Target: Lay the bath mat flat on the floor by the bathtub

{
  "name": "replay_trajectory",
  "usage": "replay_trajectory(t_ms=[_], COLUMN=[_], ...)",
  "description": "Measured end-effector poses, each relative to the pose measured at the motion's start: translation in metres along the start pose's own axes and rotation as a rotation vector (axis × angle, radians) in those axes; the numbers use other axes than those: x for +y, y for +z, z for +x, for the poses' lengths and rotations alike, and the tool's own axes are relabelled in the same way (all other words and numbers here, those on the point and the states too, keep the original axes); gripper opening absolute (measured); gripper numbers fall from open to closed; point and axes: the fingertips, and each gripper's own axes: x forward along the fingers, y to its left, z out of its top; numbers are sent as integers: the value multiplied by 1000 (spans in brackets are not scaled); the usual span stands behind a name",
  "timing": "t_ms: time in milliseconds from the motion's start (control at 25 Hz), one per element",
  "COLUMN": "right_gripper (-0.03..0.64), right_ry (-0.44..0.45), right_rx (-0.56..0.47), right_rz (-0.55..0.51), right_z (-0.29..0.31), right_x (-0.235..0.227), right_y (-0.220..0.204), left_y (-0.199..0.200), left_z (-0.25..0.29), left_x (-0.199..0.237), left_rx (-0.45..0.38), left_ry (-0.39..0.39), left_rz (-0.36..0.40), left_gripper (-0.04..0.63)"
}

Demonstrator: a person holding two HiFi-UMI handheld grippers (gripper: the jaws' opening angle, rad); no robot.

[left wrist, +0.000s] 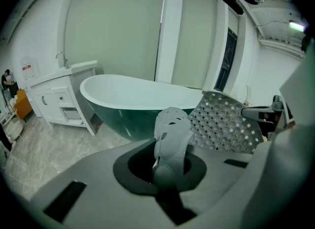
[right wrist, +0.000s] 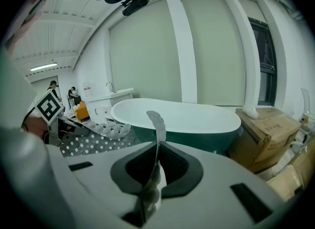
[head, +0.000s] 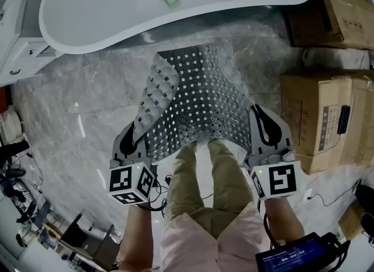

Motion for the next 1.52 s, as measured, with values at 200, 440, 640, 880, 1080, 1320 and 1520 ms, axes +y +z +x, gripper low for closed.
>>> replay_trajectory(t_ms=[200,440,640,880,1080,1320,1520], right_gripper=[29,29,29,28,28,28,28], right_ry=[-11,-33,-54,-85,-88,-94,-96], right_rx=[0,-2,6,-10,-7,-5,2], right_rz=[1,1,-5,2,18,24,29], right_z=[2,4,1,-3,1,9,15], right_x=[-3,0,16,28,24,15,13], right_y=[2,3,8,13,4,-10,-22], left_y=[1,-1,7,9,5,-10,-23], left_z=[-5,-3,-12,-13,-2,15,27], left_x=[0,10,18,24,25,21,20], left_rx=[-4,10,-2,-3,2,21,31], left_ry=[1,-4,-27,-47,-13,-12,-14], left_rz=[-11,-1,9,-1,-41,-41,-56], left_gripper=[38,38,38,38,38,38,38])
